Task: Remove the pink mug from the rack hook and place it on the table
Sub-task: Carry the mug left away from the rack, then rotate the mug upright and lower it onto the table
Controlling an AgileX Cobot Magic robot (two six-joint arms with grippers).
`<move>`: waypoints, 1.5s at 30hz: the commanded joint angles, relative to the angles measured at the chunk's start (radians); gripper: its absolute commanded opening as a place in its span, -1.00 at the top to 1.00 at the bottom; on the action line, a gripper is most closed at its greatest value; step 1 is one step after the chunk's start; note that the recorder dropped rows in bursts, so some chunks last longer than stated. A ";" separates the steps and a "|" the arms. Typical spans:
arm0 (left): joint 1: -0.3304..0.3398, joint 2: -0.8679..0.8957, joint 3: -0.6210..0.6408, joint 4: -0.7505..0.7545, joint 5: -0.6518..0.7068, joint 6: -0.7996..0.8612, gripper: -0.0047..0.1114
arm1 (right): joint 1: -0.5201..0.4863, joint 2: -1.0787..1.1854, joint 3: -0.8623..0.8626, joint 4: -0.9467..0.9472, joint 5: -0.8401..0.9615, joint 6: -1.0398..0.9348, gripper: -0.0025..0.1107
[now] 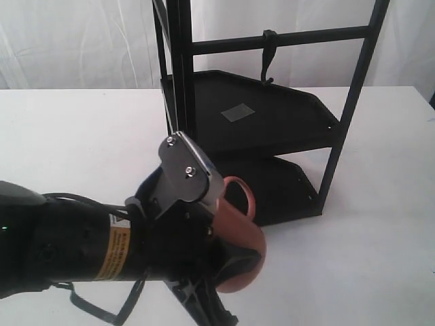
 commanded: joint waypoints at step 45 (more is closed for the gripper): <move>-0.004 -0.121 -0.081 -1.194 0.985 1.206 0.92 | -0.004 -0.006 0.005 -0.006 -0.013 0.000 0.96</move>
